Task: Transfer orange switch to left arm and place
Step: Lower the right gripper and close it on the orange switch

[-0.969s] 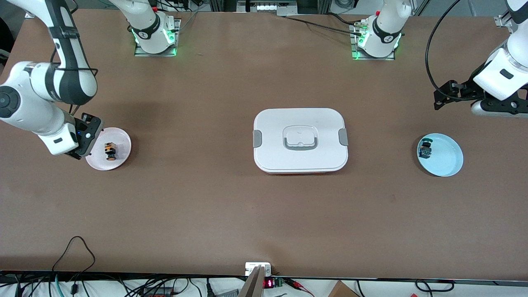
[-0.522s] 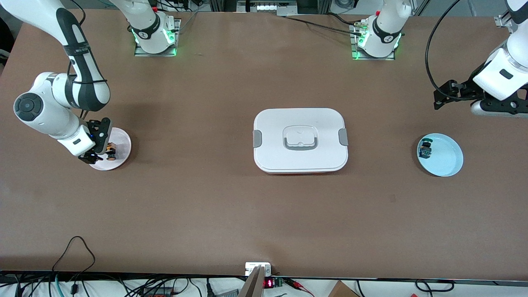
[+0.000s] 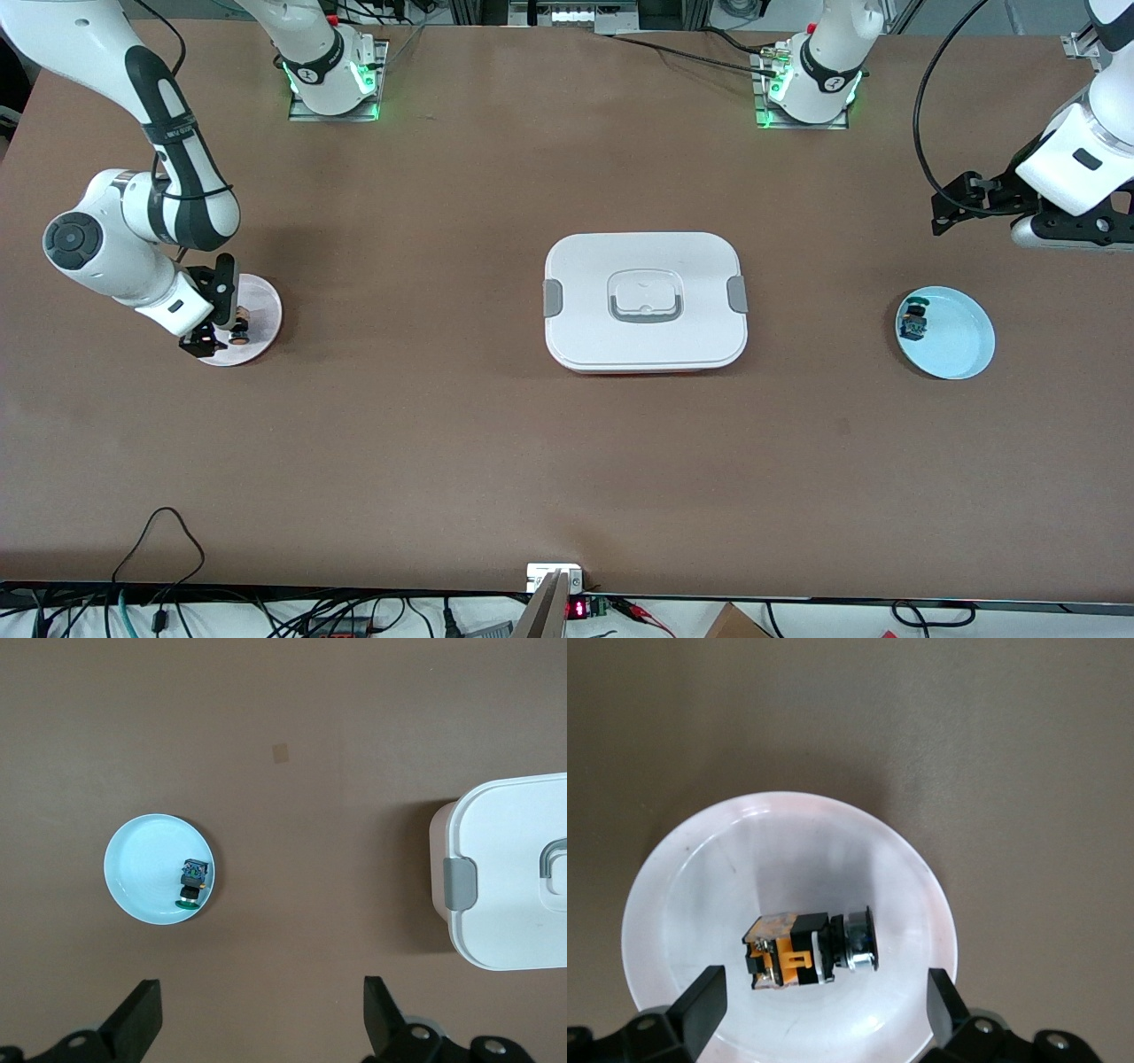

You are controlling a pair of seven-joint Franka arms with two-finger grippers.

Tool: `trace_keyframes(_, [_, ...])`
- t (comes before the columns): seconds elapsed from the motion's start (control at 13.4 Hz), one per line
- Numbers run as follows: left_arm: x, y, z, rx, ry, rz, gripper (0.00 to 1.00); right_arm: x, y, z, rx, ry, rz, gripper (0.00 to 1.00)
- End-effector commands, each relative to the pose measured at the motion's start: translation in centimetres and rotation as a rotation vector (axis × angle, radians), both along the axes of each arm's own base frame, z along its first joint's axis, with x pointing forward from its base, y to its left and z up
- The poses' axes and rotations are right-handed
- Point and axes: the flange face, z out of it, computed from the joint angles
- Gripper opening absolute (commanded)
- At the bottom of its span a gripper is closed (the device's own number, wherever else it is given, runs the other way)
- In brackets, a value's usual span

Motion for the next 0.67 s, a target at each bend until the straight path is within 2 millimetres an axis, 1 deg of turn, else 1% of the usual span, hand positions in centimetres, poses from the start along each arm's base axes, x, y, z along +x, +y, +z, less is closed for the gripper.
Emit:
trace_keyframes(0.0, [0.2,0.1,0.6,-0.017,0.006,0.012,1.0,-0.4,-0.7,-0.9,0.006,-0.001,0.04,1.0])
trace_keyframes(0.22, [0.2,0.1,0.6,-0.017,0.006,0.014,1.0,-0.5,-1.1,-1.6,0.013,0.005,0.051,1.0])
trace_keyframes(0.37, [0.2,0.1,0.6,-0.017,0.006,0.014,1.0,-1.1,-1.7,-2.3,0.017,0.02,0.037,1.0])
trace_keyframes(0.6, [0.2,0.1,0.6,-0.017,0.007,0.014,1.0,-1.2,-1.6,-2.5,0.028,0.021,0.023,1.0])
